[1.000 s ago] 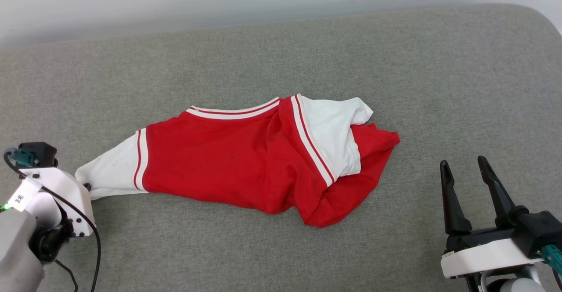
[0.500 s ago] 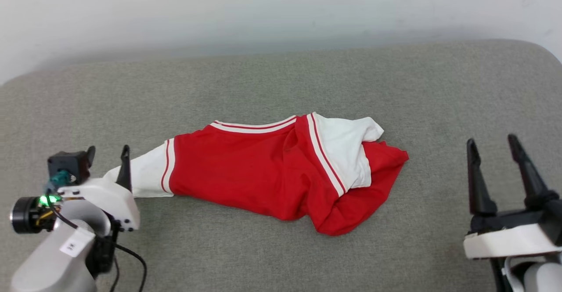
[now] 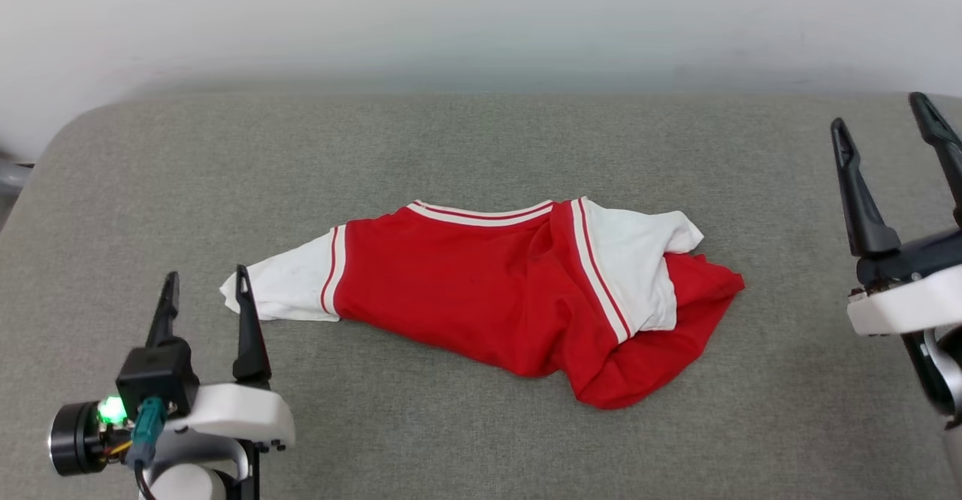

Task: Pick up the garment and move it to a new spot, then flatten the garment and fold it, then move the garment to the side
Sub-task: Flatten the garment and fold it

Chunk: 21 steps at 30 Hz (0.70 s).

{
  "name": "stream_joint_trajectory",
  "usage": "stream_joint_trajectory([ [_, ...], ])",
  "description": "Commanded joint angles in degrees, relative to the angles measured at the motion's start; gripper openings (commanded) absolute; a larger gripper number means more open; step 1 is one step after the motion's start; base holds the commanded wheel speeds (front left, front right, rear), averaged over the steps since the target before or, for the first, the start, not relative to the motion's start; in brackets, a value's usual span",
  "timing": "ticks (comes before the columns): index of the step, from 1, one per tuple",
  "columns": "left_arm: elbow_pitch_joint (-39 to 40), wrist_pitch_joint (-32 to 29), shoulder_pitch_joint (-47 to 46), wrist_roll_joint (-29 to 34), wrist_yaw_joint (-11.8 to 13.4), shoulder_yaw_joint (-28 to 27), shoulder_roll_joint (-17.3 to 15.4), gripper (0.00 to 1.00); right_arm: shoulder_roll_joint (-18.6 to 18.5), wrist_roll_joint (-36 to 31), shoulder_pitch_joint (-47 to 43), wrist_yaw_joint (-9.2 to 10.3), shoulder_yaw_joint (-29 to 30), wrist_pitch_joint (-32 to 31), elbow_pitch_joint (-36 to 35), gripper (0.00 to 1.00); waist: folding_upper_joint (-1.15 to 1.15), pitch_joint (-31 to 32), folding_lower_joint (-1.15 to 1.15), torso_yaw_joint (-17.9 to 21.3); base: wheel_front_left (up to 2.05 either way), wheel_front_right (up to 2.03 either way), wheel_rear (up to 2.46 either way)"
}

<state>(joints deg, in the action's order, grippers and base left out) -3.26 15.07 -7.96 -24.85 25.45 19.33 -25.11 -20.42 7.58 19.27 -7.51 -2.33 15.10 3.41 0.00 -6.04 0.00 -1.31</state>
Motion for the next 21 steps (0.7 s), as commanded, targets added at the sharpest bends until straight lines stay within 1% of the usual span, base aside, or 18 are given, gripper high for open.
stream_joint_trajectory([
  [1,1.32,0.13,1.3,1.37,-0.09,-1.21,1.11,1.0,-2.12,1.28,2.24,0.05,-2.12,-0.72,1.64,1.0,0.0,-0.11,0.0,-0.56,0.0,0.0,0.0],
  [2,2.08,0.13,2.27,2.54,-0.25,-1.91,2.02,1.0,-3.73,2.62,3.92,0.05,-4.15,-1.8,2.67,1.0,0.0,-0.12,0.0,-0.82,0.0,0.0,0.0],
  [5,4.06,0.13,5.2,5.24,-0.9,-4.07,4.86,1.0,-8.67,7.62,7.88,0.04,-11.91,-8.81,4.81,1.0,0.0,-0.25,0.0,-1.45,0.0,0.0,0.0],
  [7,4.92,0.14,6.54,6.93,-1.77,-5.02,6.61,1.0,-12.29,11.9,10.26,0.05,-17.77,-14.97,5.24,1.0,0.0,-0.45,0.0,-1.94,0.0,0.0,0.0],
  [12,4.95,0.14,8.33,10.04,-4.68,-6.96,10.32,1.0,-20.91,23.74,15.24,0.05,-32.11,-31.08,3.64,1.0,0.0,-1.23,0.0,-3.38,0.0,0.0,0.0],
  [14,4.64,0.14,8.14,10.97,-5.96,-7.72,11.49,1.0,-23.78,28.02,16.9,0.05,-36.68,-37.0,2.99,1.0,0.0,-1.83,0.0,-3.94,0.0,0.0,0.0],
  [16,4.44,0.14,7.4,11.96,-7.14,-8.43,12.61,1.0,-25.78,31.37,18.43,0.05,-40.5,-42.12,2.83,1.0,0.0,-2.63,0.0,-4.48,0.0,0.0,0.0],
  [18,4.38,0.14,6.59,13.03,-8.25,-9.02,13.69,1.0,-27.08,33.37,20.06,0.05,-43.82,-45.67,3.23,1.0,0.0,-3.62,0.0,-5.09,0.0,0.0,0.0],
  [21,4.32,0.14,5.8,14.54,-9.77,-9.53,15.17,1.0,-27.44,35.93,22.09,0.05,-47.83,-49.28,5.57,1.0,0.0,-5.21,0.0,-6.03,0.0,0.0,0.0],
])
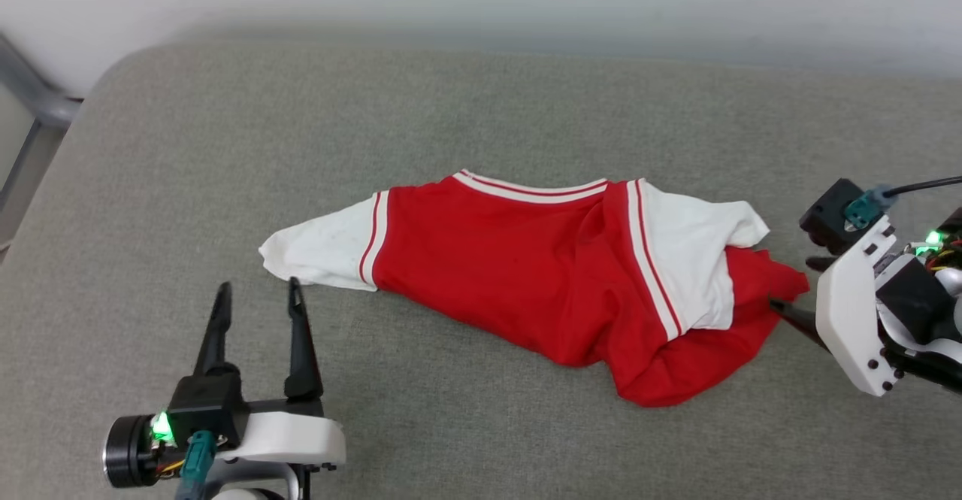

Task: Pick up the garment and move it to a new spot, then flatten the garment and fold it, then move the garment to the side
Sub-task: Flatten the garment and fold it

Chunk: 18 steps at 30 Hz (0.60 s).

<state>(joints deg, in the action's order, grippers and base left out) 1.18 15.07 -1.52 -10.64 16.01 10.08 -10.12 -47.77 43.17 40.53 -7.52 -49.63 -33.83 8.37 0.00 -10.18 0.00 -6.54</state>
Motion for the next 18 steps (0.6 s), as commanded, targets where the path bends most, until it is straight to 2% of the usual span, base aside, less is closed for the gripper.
stream_joint_trajectory([
  [1,-0.07,0.14,-1.09,0.82,-0.78,-0.42,0.79,1.0,0.18,0.91,1.75,0.07,-1.49,-0.94,1.71,1.0,0.0,-1.66,0.0,-1.13,0.0,0.0,0.0],
  [9,-0.9,0.14,-2.92,3.54,-3.82,-1.36,4.2,1.0,4.18,1.79,6.77,0.06,-9.91,0.06,13.08,1.0,0.0,-5.5,0.0,-2.84,0.0,0.0,0.0],
  [14,-1.45,0.14,-3.65,4.51,-4.84,-2.23,5.32,1.0,7.59,3.76,5.4,0.06,-14.86,2.44,20.98,1.0,0.0,-6.25,0.0,-3.01,0.0,0.0,0.0],
  [18,-1.77,0.14,-3.39,5.01,-5.33,-2.78,5.86,1.0,8.77,6.01,4.55,0.04,-17.31,3.94,23.38,1.0,0.0,-5.99,0.0,-2.74,0.0,0.0,0.0],
])
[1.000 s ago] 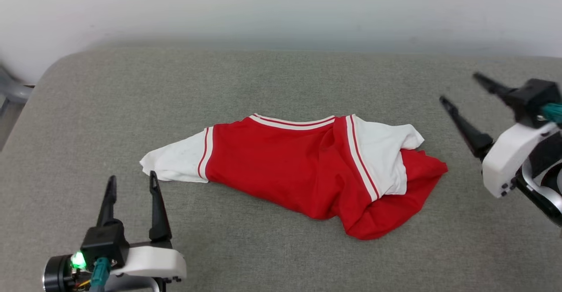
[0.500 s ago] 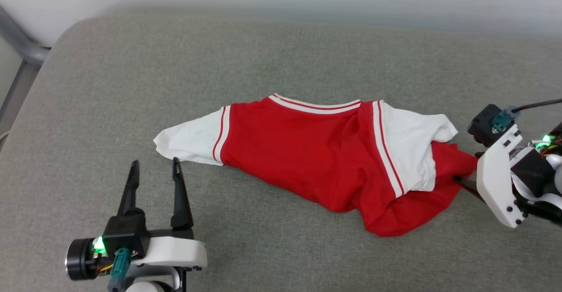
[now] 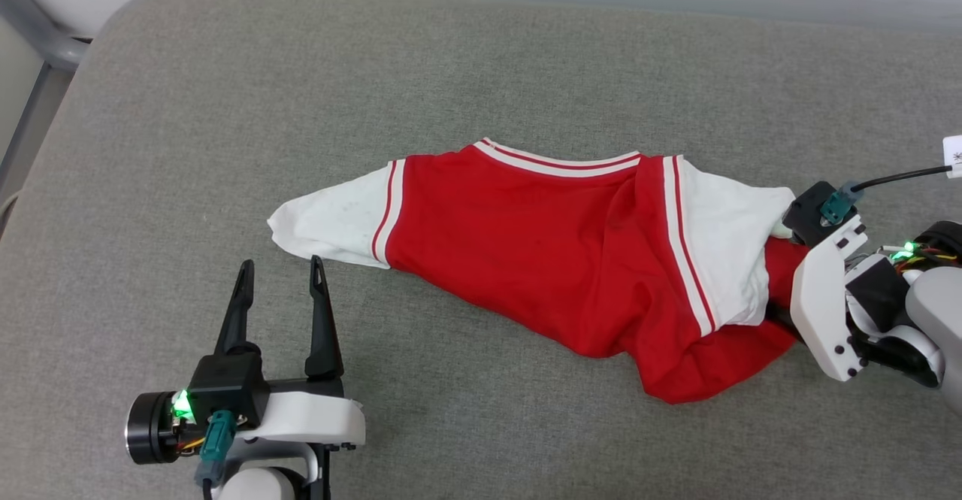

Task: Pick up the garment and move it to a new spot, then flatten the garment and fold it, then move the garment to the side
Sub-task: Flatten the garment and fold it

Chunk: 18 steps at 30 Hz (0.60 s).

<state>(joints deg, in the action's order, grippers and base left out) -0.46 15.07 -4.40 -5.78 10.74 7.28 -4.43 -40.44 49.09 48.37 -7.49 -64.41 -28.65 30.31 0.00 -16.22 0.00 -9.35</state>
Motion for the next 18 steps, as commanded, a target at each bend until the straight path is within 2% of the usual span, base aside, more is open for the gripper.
stream_joint_trajectory([
  [1,-0.18,0.14,-0.26,0.21,-0.07,-0.23,0.3,1.0,1.59,0.59,-3.32,0.0,-3.22,-0.6,1.63,0.81,0.0,0.29,0.0,0.3,0.0,0.0,0.0],
  [2,-0.27,0.14,0.06,0.39,-0.15,-0.51,0.41,1.0,1.71,0.97,-3.03,-0.01,-3.81,0.55,1.5,0.13,0.0,0.56,0.0,0.55,0.0,0.0,0.0],
  [3,-0.35,0.14,0.37,0.55,-0.27,-0.85,0.49,1.0,1.69,1.58,-2.44,-0.02,-4.03,1.87,1.24,0.0,0.0,0.9,0.0,0.84,0.0,0.0,0.0],
  [10,-1.2,0.14,2.29,1.14,-1.31,-2.13,0.84,1.0,-1.49,5.37,0.03,0.03,-3.34,11.34,-3.31,0.0,0.0,4.7,0.0,3.03,0.0,0.0,0.0],
  [18,-1.49,0.15,5.17,1.58,-2.04,-3.57,1.08,1.0,-9.52,8.22,-7.1,0.03,-1.6,17.29,-13.77,0.0,0.0,8.7,0.0,5.61,0.0,0.0,0.0],
])
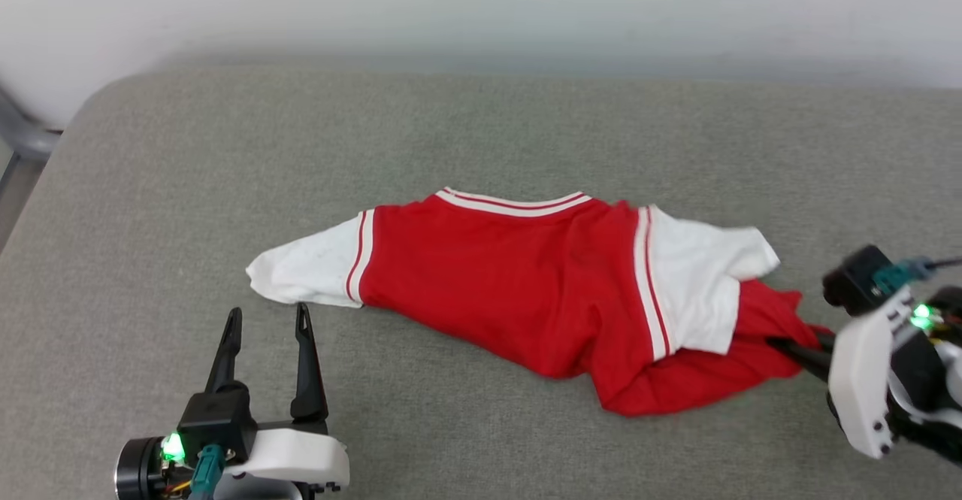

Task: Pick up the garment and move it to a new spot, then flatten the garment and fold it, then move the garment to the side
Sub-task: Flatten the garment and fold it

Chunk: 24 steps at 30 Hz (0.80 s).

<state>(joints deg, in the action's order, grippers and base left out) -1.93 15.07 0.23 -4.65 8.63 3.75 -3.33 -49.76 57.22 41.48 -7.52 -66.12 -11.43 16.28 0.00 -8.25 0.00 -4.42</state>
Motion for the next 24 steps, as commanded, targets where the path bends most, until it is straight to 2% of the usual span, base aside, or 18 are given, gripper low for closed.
stream_joint_trajectory([
  [1,-0.03,0.15,0.86,0.47,-0.02,-0.16,0.01,1.0,-1.03,0.44,-1.84,0.06,0.71,0.69,-0.82,0.0,0.0,1.08,0.0,0.89,0.0,0.0,0.0],
  [6,-0.16,0.15,1.83,0.63,-0.51,-0.91,0.12,1.0,-4.52,2.87,-11.67,0.06,5.51,3.87,-4.29,0.0,0.0,2.29,0.0,1.48,0.0,0.0,0.0],
  [10,-0.01,0.15,2.52,0.96,-0.83,-1.46,0.17,1.0,-5.36,4.8,-21.36,0.06,9.42,5.75,-4.99,0.0,0.0,2.85,0.0,1.73,0.0,0.0,0.0],
  [15,0.02,0.15,3.16,1.13,-0.89,-1.9,0.24,1.0,-2.32,6.23,-31.38,0.05,13.66,6.63,-2.54,0.0,0.0,2.93,0.0,2.13,0.0,0.0,0.0],
  [18,-0.2,0.15,3.1,1.28,-1.02,-1.89,0.29,1.0,-0.42,4.52,-34.17,0.08,15.92,6.71,0.33,0.0,0.0,2.77,0.0,2.3,0.0,0.0,0.0],
  [19,-0.26,0.15,3.06,1.33,-1.06,-1.94,0.28,1.0,0.39,3.61,-34.73,0.09,16.95,7.08,0.99,0.16,0.0,2.78,0.0,2.38,0.0,0.0,0.0],
  [20,-0.34,0.15,3.05,1.36,-1.07,-1.97,0.3,1.0,1.01,2.62,-34.95,0.1,18.06,7.64,1.53,0.44,0.0,2.83,0.0,2.49,0.0,0.0,0.0],
  [21,-0.39,0.15,3.16,1.36,-0.97,-2.1,0.31,1.0,1.67,2.2,-35.05,0.1,19.39,8.2,1.63,1.0,0.0,2.98,0.0,2.72,0.0,0.0,0.0],
  [24,-0.52,0.15,3.89,1.43,-0.85,-2.48,0.32,1.0,2.09,0.15,-36.17,0.09,23.28,9.44,0.54,1.0,0.0,3.7,0.0,3.38,0.0,0.0,0.0],
])
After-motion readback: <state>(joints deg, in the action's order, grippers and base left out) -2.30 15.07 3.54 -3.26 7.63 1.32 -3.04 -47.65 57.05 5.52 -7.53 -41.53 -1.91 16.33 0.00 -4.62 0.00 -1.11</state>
